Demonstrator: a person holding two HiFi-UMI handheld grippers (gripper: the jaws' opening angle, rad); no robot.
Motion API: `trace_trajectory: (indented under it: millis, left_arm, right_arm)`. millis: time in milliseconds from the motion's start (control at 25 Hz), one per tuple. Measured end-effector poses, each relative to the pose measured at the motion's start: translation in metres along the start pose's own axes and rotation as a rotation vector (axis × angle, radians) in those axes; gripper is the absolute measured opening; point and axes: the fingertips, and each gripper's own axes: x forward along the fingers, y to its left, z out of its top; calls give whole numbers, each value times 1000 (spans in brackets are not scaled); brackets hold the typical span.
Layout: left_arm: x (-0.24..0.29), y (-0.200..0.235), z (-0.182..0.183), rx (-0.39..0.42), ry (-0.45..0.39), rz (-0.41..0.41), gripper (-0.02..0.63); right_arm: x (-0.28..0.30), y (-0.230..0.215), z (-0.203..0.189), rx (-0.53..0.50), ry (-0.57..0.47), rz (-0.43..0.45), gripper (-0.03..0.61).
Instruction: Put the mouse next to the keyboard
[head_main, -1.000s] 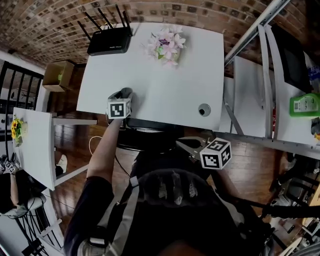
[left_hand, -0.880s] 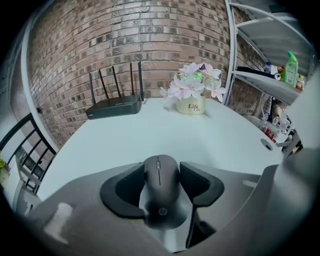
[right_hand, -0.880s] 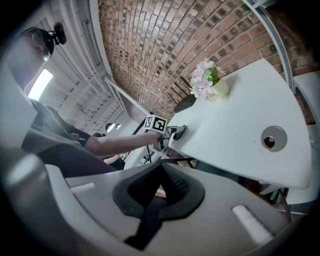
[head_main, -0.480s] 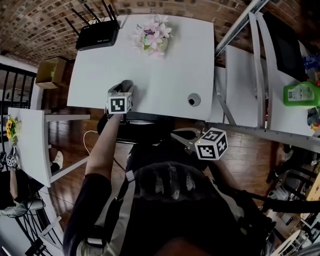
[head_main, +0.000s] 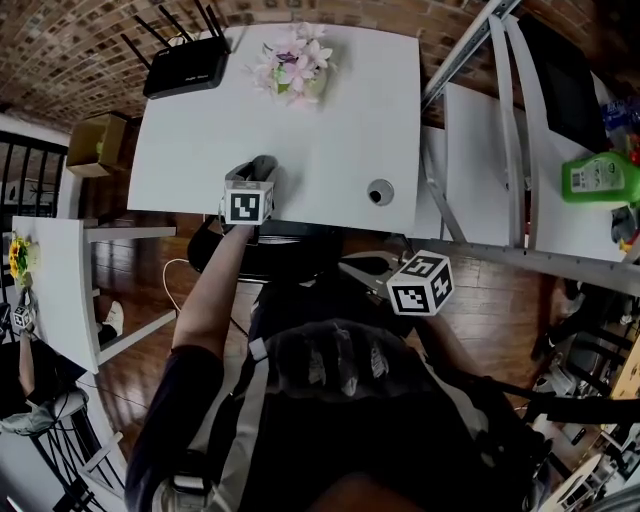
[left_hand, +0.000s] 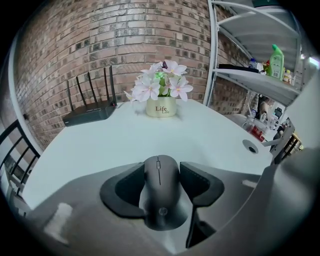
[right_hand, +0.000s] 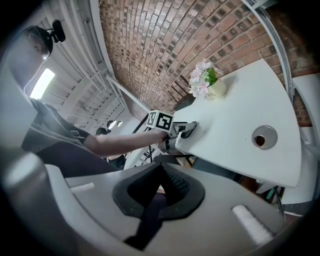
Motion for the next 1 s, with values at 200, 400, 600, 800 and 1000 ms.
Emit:
trace_trajectory:
  millis: [200,400,600,800,1000]
  left_arm:
    - [1,-5,2,-18,8,-13,225]
    - [1,-18,3,0,25,-29,225]
    - [2,-38,10,31,23,-72,225]
    - [8,-55,12,68,36,-100,225]
    - [10,-73,9,88,69,-128,225]
  right_arm:
    - [0,0,-2,4,-6,2,3]
    - [3,1,-3,9,-12,13,3]
    - [6,2,-3,13,-24,21,3]
    - [4,-1,-5,33,-50,18,3]
    - [-1,-5,-11,52,-60,16,3]
